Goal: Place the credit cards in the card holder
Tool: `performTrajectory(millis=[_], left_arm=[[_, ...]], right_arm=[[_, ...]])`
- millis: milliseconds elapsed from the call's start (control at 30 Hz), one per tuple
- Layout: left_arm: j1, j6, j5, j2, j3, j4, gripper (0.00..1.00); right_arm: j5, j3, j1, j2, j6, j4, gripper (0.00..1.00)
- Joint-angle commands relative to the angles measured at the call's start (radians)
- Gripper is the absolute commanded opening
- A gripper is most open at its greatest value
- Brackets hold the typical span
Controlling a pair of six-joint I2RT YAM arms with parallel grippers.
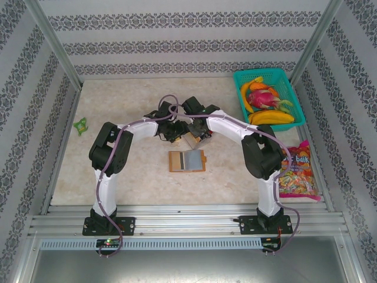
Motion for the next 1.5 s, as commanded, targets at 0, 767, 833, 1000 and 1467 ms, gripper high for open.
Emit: performTrajectory(millis=[0, 767, 833, 1000, 1467], left_arm=[[0.01, -0.012, 0.008, 0.019, -0.024, 0.03, 0.54], [0.011, -0.002, 0.004, 0.016, -0.042, 0.028, 0.52], [0.011, 0.0, 0.004, 0.016, -0.042, 0.028, 0.51], [0.01, 0.0, 0.004, 0.017, -0.042, 0.028, 0.52], [0.011, -0.001, 0.005, 0.017, -0.04, 0.028, 0.51]], right_arm=[[0.123, 0.022, 0.022, 0.034, -0.041, -0.002, 0.45], [0.222, 0.022, 0.055, -0.024, -0.082, 0.014, 0.31], [0.229, 0.022, 0.056, -0.026, -0.083, 0.014, 0.31], [0.236, 0.028, 0.056, -0.03, -0.089, 0.01, 0.28], [0.217, 0.032, 0.058, -0.044, -0.083, -0.005, 0.12]])
